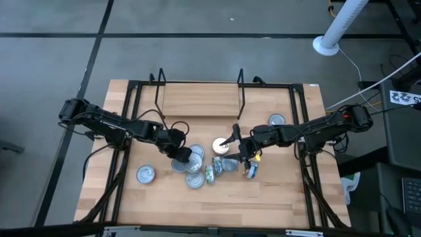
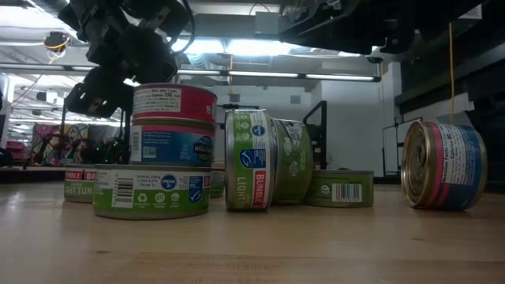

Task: Stack canned seafood by type on shelf
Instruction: Put the red tuna can on the shelf

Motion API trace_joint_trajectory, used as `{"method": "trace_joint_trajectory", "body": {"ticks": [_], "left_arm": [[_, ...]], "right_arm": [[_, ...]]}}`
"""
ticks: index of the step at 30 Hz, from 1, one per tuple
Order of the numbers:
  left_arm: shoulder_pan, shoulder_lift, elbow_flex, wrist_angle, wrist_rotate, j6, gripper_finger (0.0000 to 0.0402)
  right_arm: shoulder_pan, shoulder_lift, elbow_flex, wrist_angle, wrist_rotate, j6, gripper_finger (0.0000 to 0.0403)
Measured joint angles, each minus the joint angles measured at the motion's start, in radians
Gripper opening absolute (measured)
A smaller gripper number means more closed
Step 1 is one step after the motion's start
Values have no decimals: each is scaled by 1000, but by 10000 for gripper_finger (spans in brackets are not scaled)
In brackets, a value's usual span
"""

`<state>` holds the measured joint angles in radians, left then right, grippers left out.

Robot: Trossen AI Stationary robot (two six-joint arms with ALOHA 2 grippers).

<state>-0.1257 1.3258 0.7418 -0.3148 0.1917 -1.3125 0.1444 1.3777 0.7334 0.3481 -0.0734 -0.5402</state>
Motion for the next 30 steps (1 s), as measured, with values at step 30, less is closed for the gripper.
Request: {"method": "trace_joint_trajectory", "body": {"ticks": [30], "left_arm": [[2, -5, 0, 21, 12, -16, 1]], "right_arm": [[0, 1, 0, -7, -117, -51, 256]]}}
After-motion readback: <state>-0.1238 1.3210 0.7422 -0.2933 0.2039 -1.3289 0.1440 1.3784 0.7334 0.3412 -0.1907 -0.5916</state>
